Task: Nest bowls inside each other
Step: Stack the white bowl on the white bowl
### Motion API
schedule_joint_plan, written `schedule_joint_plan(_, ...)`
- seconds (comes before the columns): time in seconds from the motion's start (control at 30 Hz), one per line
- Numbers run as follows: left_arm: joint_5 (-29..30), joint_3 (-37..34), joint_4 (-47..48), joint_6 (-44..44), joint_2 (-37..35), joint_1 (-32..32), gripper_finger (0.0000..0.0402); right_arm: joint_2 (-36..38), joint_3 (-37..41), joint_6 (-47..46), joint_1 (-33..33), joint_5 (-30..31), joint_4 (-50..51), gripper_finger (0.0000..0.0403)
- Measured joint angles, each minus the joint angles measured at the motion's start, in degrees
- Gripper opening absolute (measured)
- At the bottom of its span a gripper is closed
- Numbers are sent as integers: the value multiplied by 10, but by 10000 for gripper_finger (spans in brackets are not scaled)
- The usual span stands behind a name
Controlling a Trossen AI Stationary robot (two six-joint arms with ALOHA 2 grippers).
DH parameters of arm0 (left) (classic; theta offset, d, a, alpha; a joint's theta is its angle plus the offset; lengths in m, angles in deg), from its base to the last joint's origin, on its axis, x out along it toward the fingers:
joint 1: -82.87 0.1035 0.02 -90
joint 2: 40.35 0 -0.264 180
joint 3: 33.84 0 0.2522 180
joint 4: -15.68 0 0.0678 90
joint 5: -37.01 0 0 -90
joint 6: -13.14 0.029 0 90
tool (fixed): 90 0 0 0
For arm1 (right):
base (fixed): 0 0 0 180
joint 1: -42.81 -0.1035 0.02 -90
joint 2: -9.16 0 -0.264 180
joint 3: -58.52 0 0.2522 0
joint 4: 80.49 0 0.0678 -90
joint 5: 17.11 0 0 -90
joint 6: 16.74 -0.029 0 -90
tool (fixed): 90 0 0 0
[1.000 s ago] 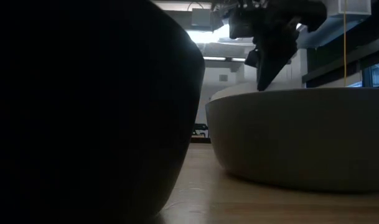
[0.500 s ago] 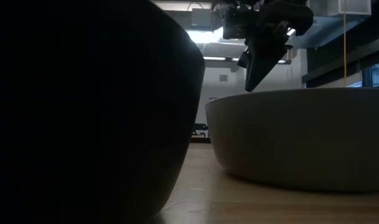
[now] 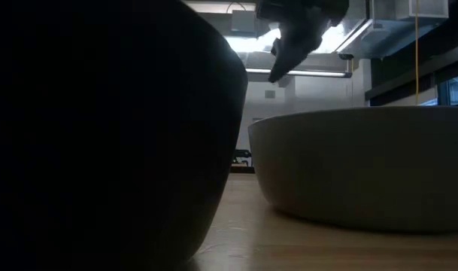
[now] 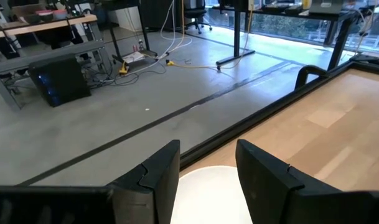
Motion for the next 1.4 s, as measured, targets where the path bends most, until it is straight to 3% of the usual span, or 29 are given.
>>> schedule_joint_plan(0.3,-4,0,2,0,0,0,151,73,27,0,6,3,-47,58)
schedule_joint_plan(0.53,-13,0,3,6,0,0,151,160,82,0,23,104,-127,58)
schedule_joint_plan(0.6,-51,0,3,21,0,1,151,183,112,0,34,131,-177,58)
schedule_joint_plan(0.73,-191,0,3,34,5,0,151,223,203,-4,65,153,-314,58)
schedule_joint_plan(0.83,-229,0,3,57,25,-7,151,242,268,-28,91,155,-412,58)
schedule_joint_plan(1.0,-217,0,4,72,75,-23,151,253,327,-63,122,144,-483,58)
schedule_joint_plan(1.4,-181,0,4,49,226,-56,151,253,313,-60,153,88,-492,58)
